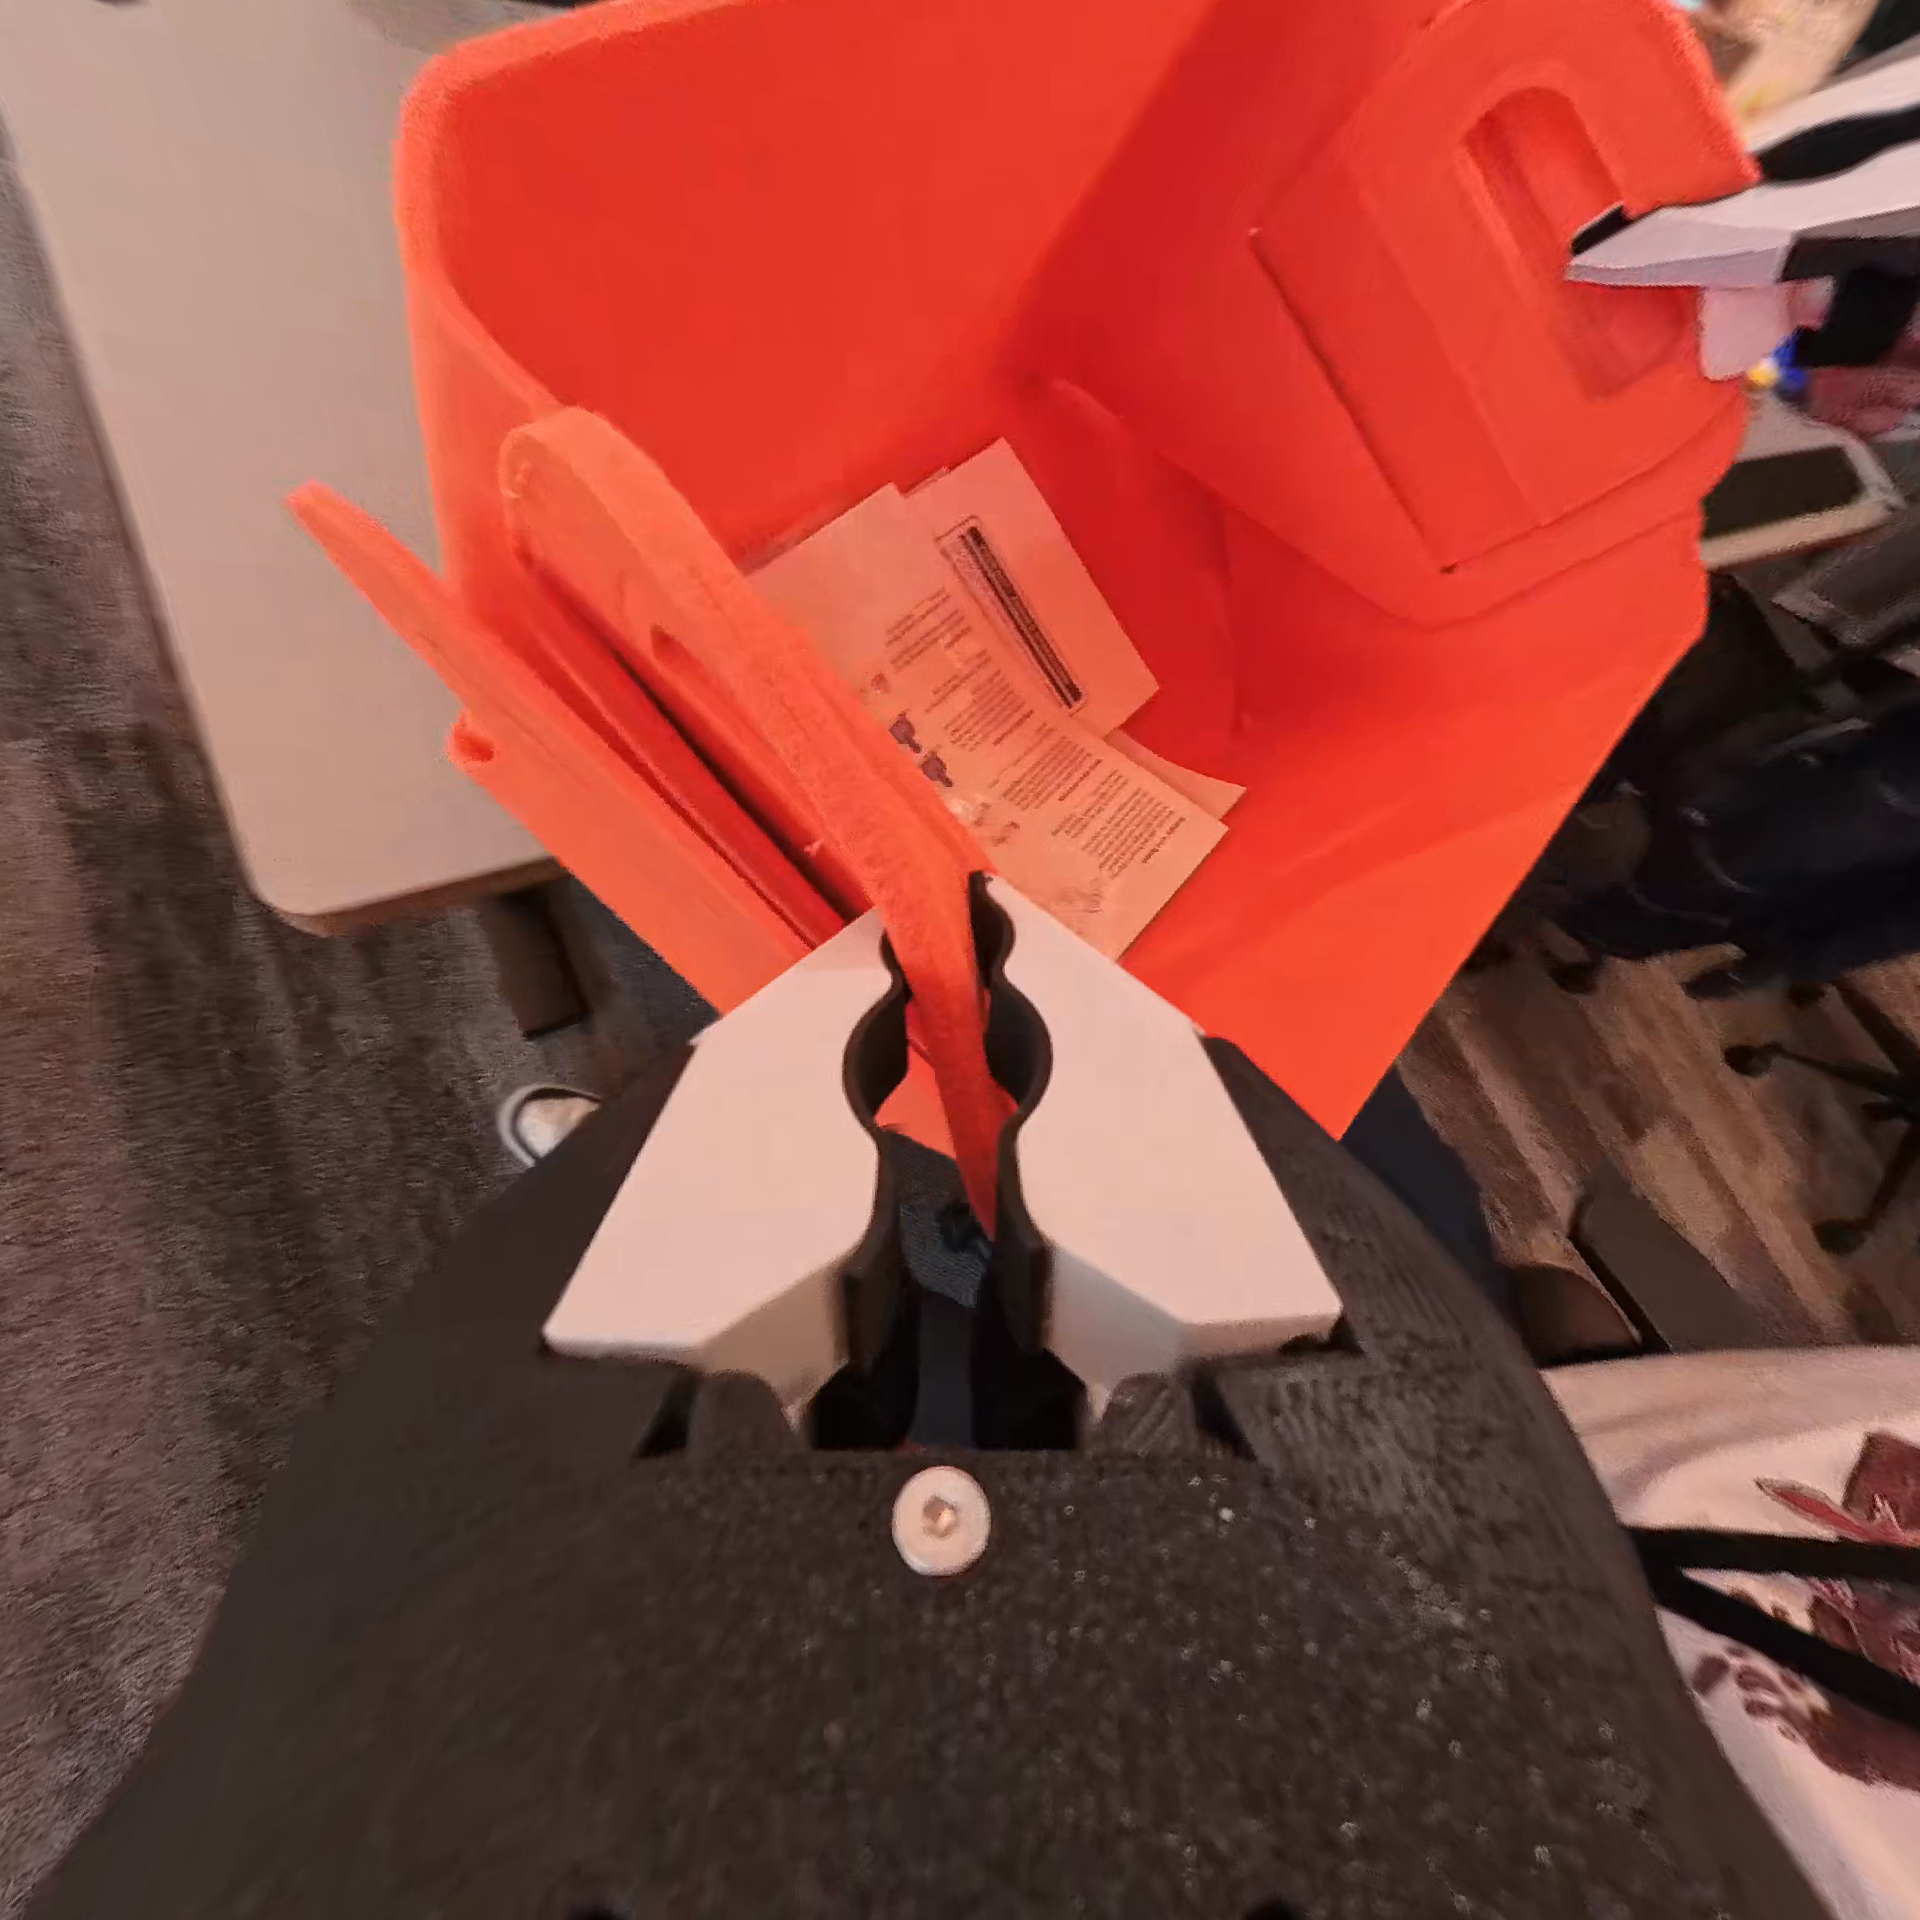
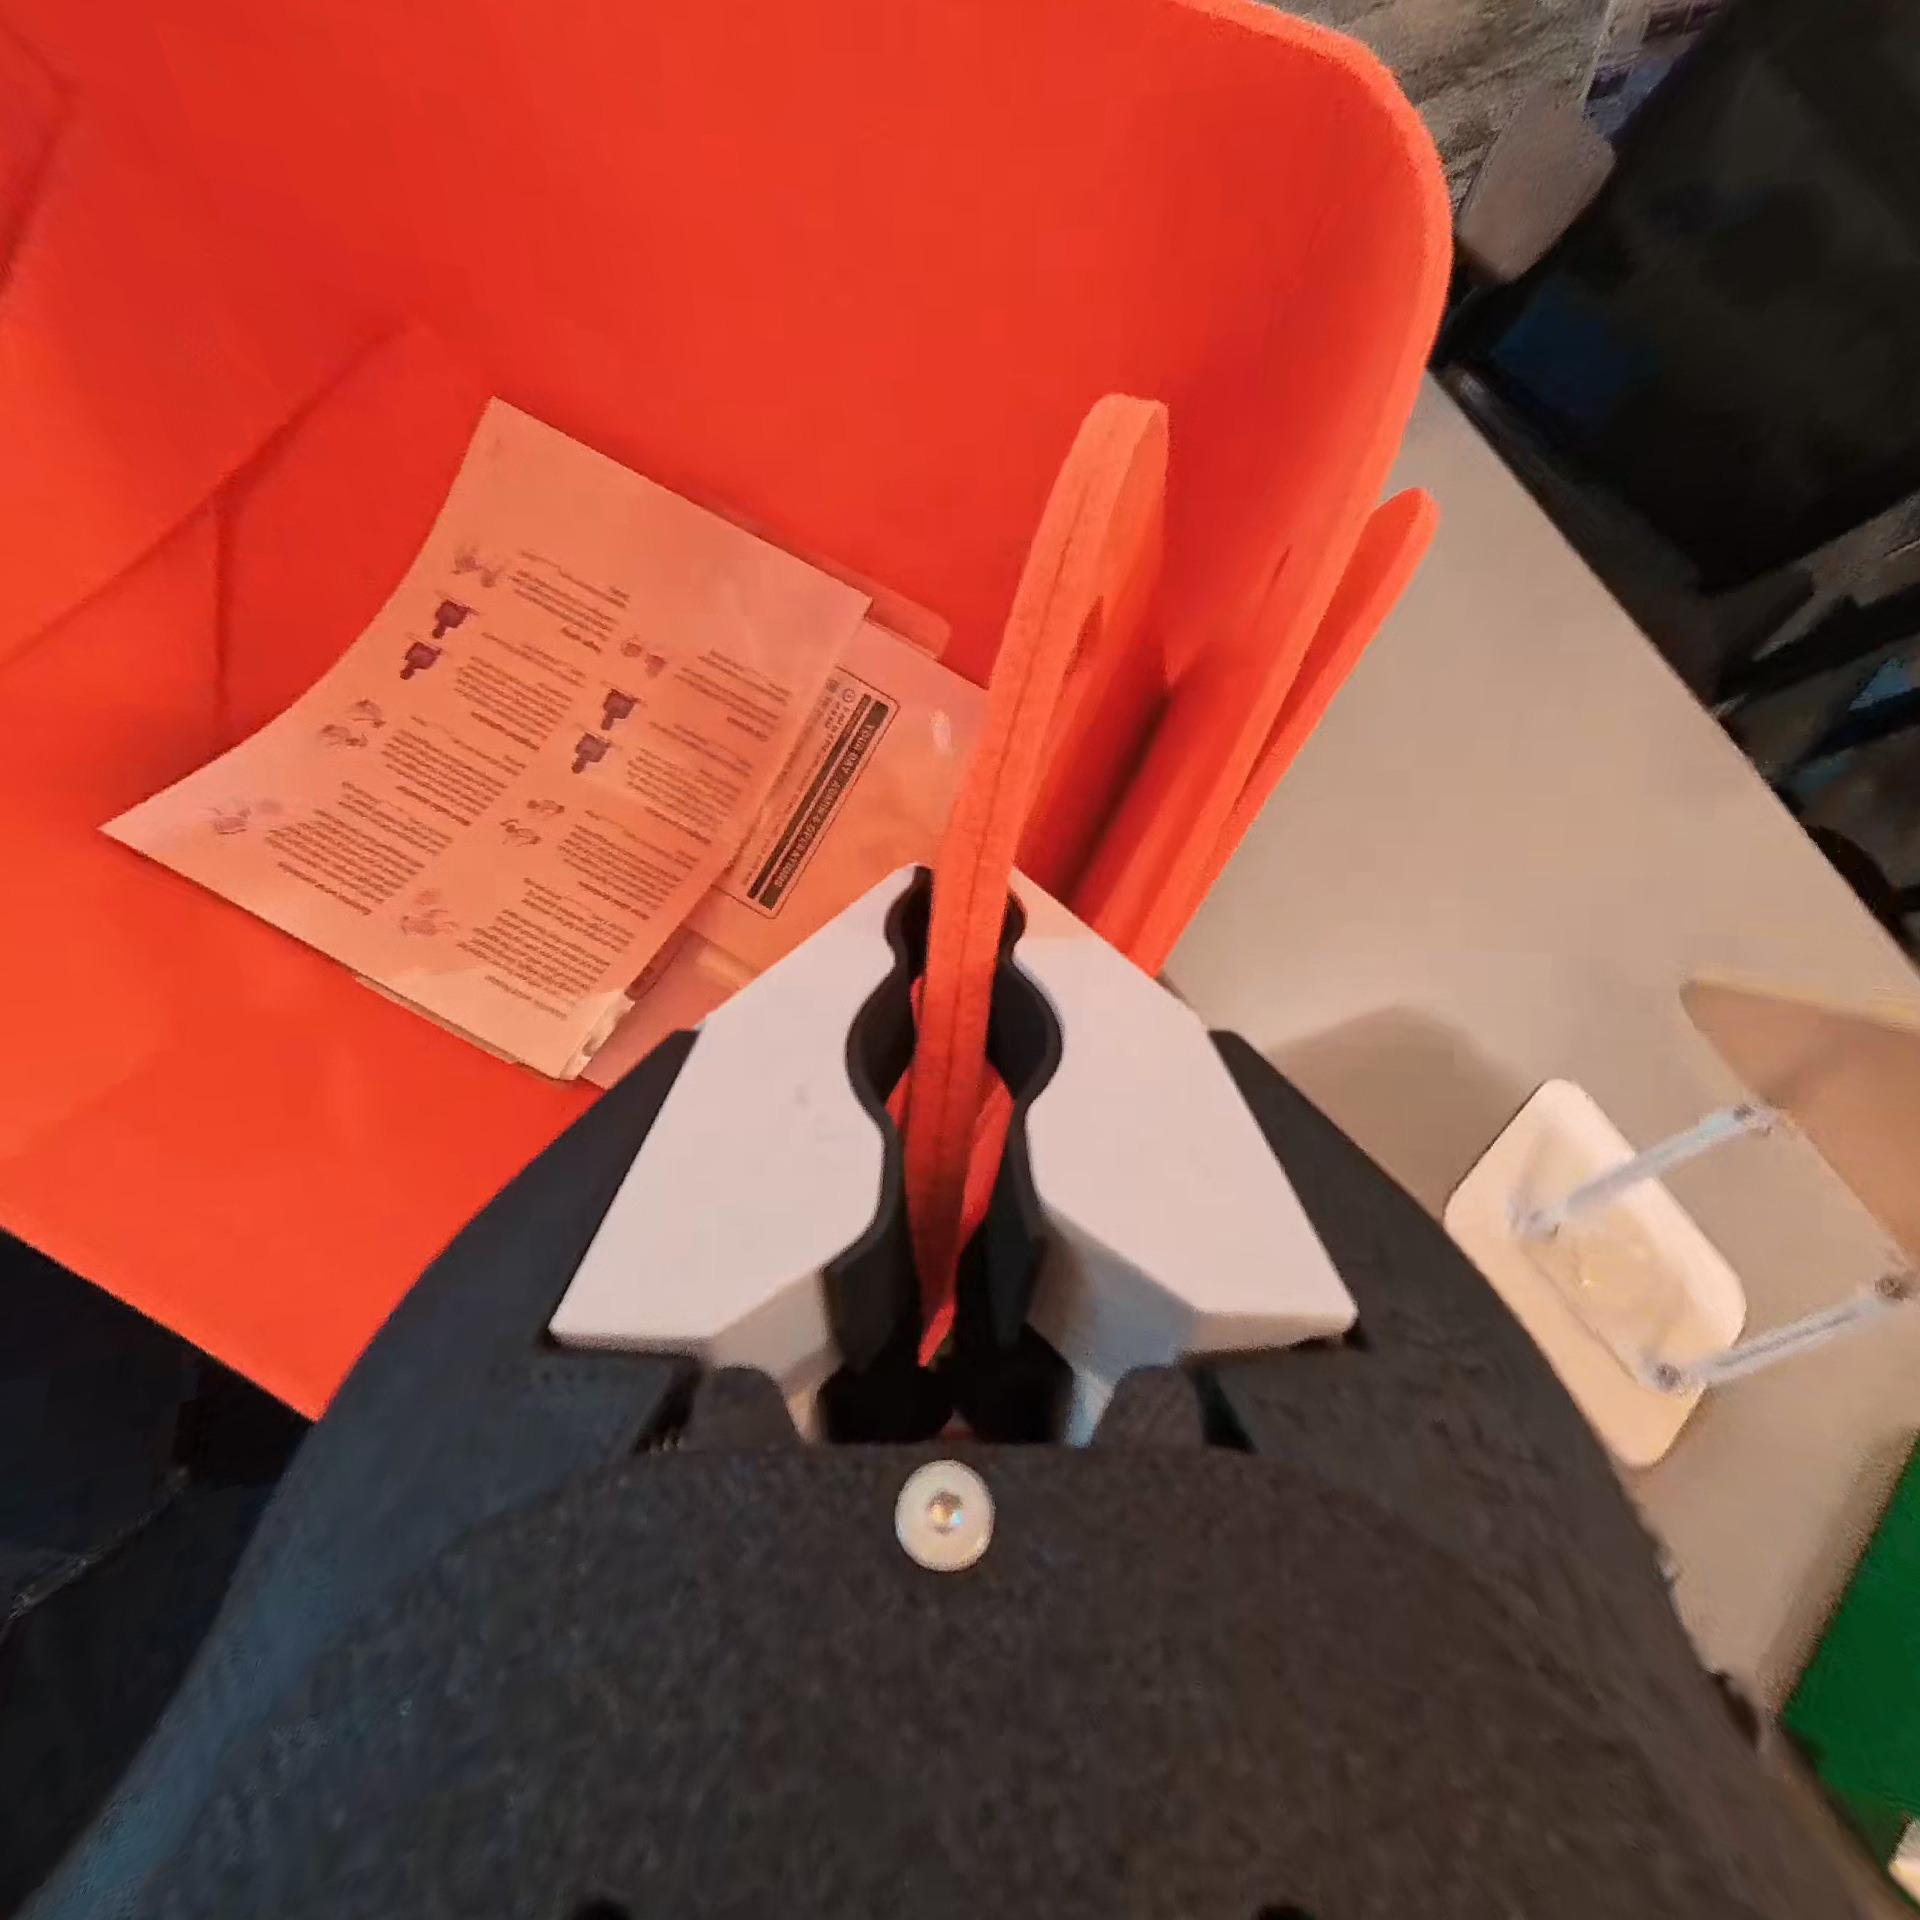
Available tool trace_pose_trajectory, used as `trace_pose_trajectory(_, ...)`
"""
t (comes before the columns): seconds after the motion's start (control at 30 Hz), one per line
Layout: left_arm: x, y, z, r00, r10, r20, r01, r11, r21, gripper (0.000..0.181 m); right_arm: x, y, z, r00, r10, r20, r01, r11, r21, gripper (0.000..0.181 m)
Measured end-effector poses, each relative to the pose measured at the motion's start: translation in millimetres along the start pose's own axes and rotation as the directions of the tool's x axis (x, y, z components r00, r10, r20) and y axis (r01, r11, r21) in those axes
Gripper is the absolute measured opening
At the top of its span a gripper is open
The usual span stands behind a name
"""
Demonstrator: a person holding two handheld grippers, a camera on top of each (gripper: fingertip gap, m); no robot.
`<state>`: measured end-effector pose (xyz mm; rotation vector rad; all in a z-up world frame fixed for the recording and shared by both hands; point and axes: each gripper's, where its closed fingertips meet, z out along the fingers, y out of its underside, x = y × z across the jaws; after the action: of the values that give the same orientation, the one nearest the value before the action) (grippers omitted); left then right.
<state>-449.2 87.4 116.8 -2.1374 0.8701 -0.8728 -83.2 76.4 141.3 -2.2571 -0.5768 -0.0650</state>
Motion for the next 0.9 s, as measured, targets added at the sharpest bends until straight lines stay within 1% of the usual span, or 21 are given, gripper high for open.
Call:
trace_pose_trajectory(0.07, -24, -25, 16, 0.999, -0.029, 0.041, 0.029, 1.000, 0.002, 0.007, 30, -34, 37, 0.999, -0.027, -0.017, 0.027, 1.000, -0.003, 0.005)
trace_pose_trajectory(0.13, -41, -41, 35, 0.996, -0.035, 0.077, 0.034, 0.999, 0.019, 0.007, 62, -65, 81, 0.994, -0.090, -0.059, 0.089, 0.996, -0.021, 0.006)
trace_pose_trajectory(0.2, -54, -48, 54, 0.993, -0.077, 0.084, 0.072, 0.996, 0.057, 0.008, 90, -96, 129, 0.985, -0.151, -0.081, 0.148, 0.988, -0.035, 0.006)
trace_pose_trajectory(0.3, -62, -46, 81, 0.986, -0.155, 0.057, 0.150, 0.985, 0.087, 0.008, 119, -139, 196, 0.968, -0.235, -0.083, 0.231, 0.971, -0.055, 0.006)
trace_pose_trajectory(0.33, -63, -45, 87, 0.983, -0.178, 0.045, 0.174, 0.980, 0.093, 0.009, 122, -154, 216, 0.962, -0.266, -0.057, 0.264, 0.963, -0.045, 0.006)
trace_pose_trajectory(0.4, -55, -48, 95, 0.960, -0.280, -0.017, 0.280, 0.953, 0.117, 0.009, 131, -178, 252, 0.942, -0.333, -0.044, 0.330, 0.942, -0.062, 0.006)
trace_pose_trajectory(0.47, -40, -47, 100, 0.930, -0.359, -0.079, 0.365, 0.927, 0.083, 0.011, 123, -195, 286, 0.916, -0.398, 0.042, 0.400, 0.913, -0.076, 0.006)
trace_pose_trajectory(0.53, -29, -48, 106, 0.919, -0.381, -0.100, 0.389, 0.917, 0.087, 0.012, 109, -205, 317, 0.866, -0.482, 0.131, 0.495, 0.864, -0.096, 0.006)
trace_pose_trajectory(0.6, -20, -44, 114, 0.890, -0.437, -0.129, 0.446, 0.894, 0.049, 0.014, 93, -203, 345, 0.821, -0.525, 0.225, 0.560, 0.817, -0.137, 0.007)
trace_pose_trajectory(0.63, -15, -44, 117, 0.875, -0.454, -0.167, 0.465, 0.884, 0.033, 0.016, 85, -201, 355, 0.799, -0.538, 0.269, 0.586, 0.796, -0.148, 0.007)
trace_pose_trajectory(0.67, -10, -45, 118, 0.865, -0.453, -0.215, 0.469, 0.883, 0.023, 0.018, 78, -204, 361, 0.783, -0.549, 0.293, 0.600, 0.790, -0.125, 0.007)
trace_pose_trajectory(0.73, -9, -45, 119, 0.881, -0.416, -0.225, 0.436, 0.899, 0.044, 0.021, 71, -214, 363, 0.785, -0.526, 0.327, 0.575, 0.816, -0.068, 0.010)
trace_pose_trajectory(0.77, -7, -41, 121, 0.901, -0.374, -0.220, 0.390, 0.920, 0.034, 0.023, 70, -217, 359, 0.791, -0.510, 0.339, 0.560, 0.826, -0.066, 0.028)
trace_pose_trajectory(0.8, -6, -38, 120, 0.913, -0.344, -0.222, 0.358, 0.934, 0.025, 0.025, 69, -219, 350, 0.794, -0.502, 0.343, 0.553, 0.831, -0.065, 0.044)
trace_pose_trajectory(0.83, -6, -36, 117, 0.920, -0.317, -0.230, 0.334, 0.942, 0.035, 0.026, 67, -224, 337, 0.791, -0.511, 0.336, 0.556, 0.830, -0.045, 0.054)
trace_pose_trajectory(0.9, -9, -28, 110, 0.940, -0.246, -0.237, 0.264, 0.964, 0.046, 0.027, 53, -230, 299, 0.755, -0.563, 0.336, 0.588, 0.808, 0.031, 0.060)
